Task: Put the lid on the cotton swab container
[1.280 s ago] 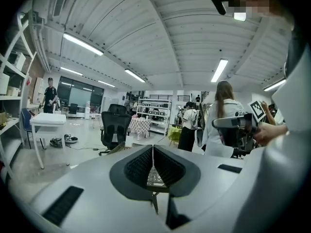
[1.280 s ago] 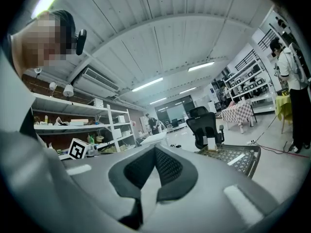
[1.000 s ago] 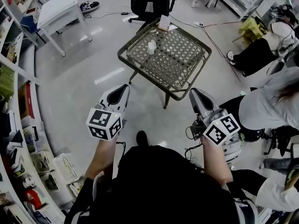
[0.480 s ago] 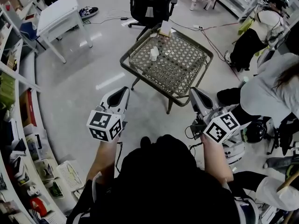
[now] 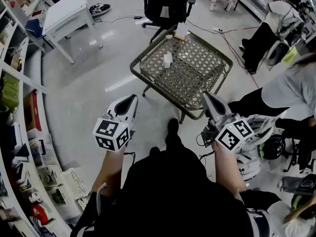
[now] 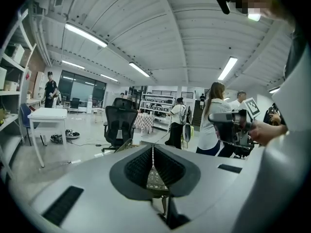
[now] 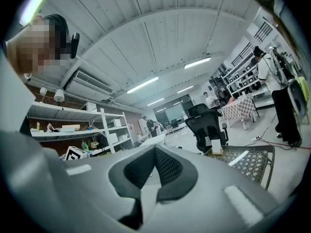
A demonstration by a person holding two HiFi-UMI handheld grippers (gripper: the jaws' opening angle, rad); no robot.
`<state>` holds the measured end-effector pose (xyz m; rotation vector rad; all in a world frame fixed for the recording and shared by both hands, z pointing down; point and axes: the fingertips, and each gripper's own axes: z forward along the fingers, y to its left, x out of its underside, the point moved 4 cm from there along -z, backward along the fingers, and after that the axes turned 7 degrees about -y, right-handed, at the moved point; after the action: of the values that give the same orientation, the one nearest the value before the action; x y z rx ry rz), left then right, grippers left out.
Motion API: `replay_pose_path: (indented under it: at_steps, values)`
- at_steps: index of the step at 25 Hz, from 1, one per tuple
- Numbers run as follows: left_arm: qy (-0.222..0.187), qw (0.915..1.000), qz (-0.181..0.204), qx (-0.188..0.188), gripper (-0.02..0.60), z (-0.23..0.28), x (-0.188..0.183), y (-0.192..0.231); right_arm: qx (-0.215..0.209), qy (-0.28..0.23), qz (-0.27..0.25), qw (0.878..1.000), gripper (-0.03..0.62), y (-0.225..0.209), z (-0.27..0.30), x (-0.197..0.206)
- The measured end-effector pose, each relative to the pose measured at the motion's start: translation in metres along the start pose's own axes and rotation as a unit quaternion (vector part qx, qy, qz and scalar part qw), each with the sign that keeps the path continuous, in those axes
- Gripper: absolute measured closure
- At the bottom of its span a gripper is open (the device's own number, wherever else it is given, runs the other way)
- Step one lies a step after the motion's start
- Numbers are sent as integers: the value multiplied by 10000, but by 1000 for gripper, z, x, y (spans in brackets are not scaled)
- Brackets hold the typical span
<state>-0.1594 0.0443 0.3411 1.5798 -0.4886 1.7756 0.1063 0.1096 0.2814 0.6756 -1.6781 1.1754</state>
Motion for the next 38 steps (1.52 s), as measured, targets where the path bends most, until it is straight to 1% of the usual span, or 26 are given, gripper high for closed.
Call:
replay_pose_path:
  at_steps: [6,12,16,21,24,30,38]
  values:
    - [153,9994,14,-308,566,46,-4,15,-171,3,94,9998,585,-48,42,-8]
    - [321,9986,178,-374,566,105,-24,25,-198,-20,454,9988,585,-108,83,-11]
    - [291,9984,335,-348,566,149,-45,25,-329,-52,588,9977,585,-147,108,-21]
    - [302,9979,398,-402,566,188,-56,20,-427,-20,735,9964,585,-183,122,-31]
    - [318,9976,422,-457,566,199,-61,19,-470,15,745,9961,585,-196,126,-36]
    - [310,9972,406,-542,567,211,-64,27,-379,71,901,9952,585,-211,131,-33]
    - [256,9981,352,-431,566,236,-60,53,-291,270,862,9955,585,-216,153,-20]
